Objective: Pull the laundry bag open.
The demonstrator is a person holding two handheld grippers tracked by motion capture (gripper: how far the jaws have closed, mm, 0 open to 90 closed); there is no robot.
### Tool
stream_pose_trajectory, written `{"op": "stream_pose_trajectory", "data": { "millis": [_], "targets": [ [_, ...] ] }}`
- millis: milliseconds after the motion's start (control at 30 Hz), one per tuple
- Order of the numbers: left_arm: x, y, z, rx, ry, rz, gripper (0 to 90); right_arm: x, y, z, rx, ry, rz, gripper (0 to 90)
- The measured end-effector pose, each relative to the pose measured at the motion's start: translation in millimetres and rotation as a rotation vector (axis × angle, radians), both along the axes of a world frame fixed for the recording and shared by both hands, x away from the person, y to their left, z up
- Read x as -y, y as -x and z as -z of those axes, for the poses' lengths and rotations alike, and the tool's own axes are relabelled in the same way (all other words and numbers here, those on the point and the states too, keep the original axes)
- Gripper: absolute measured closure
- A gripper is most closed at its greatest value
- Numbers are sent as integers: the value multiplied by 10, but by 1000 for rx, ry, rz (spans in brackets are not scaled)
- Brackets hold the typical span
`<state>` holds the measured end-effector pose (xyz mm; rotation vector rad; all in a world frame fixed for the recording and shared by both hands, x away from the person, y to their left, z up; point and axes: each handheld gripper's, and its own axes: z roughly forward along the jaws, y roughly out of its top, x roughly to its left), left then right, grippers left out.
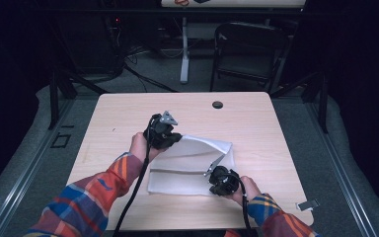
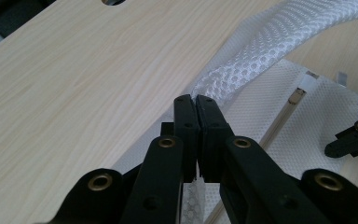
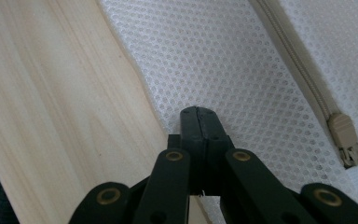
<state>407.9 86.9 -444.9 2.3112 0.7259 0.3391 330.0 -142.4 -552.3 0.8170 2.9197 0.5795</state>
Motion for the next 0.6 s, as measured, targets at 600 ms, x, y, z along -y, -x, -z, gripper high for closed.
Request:
{"op": "stream_pose_trajectory", "data": {
  "millis": [600],
  "targets": [
    [160,-73,-157,31,-16,14,881,-225,-116,-58,135,-27,28,900]
  ]
}}
